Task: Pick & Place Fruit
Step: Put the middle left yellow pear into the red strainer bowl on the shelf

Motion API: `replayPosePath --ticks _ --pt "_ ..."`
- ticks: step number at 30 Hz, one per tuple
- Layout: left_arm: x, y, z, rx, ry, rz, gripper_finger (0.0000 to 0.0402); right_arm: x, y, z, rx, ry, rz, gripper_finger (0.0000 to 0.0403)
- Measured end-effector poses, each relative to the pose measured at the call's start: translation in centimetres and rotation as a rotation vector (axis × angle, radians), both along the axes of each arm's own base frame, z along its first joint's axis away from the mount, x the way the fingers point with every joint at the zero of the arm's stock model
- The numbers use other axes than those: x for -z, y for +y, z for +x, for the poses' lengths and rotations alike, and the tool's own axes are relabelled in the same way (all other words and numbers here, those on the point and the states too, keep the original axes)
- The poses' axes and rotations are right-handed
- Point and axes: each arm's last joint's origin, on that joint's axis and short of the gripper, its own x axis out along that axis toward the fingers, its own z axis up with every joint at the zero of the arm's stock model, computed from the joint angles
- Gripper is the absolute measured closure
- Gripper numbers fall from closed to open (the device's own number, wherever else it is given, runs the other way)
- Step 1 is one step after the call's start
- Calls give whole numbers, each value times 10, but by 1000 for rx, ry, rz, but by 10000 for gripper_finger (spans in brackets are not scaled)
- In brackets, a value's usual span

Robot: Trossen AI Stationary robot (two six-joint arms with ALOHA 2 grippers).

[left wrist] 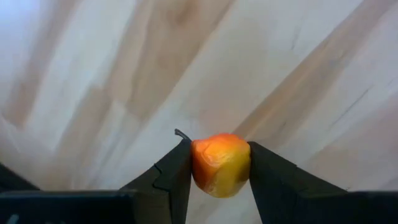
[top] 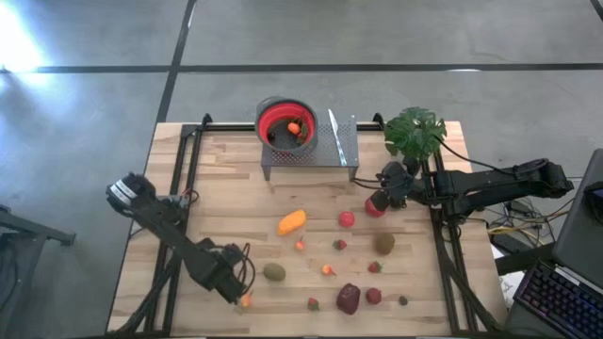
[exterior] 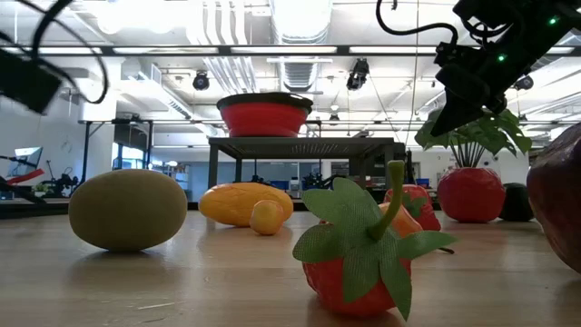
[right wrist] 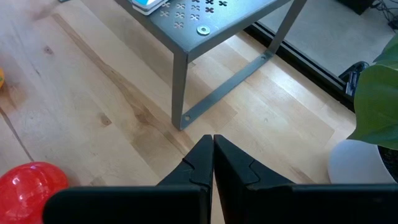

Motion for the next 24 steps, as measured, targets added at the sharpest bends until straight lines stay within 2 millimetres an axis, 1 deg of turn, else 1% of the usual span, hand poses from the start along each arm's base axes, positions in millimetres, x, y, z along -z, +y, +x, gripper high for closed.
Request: replayPosePath --ticks 5,11,18,24 --pt "-12 15 11 44 -81 21 259 0 0 0 0 2 0 394" --pt "-26 41 24 89 -161 55 258 1 0 0 0 3 0 394" --pt "-43 83 42 128 -267 109 257 1 0 0 -2 4 -2 394" --pt "-64 121 56 151 -435 142 257 1 0 0 -2 5 -2 394"
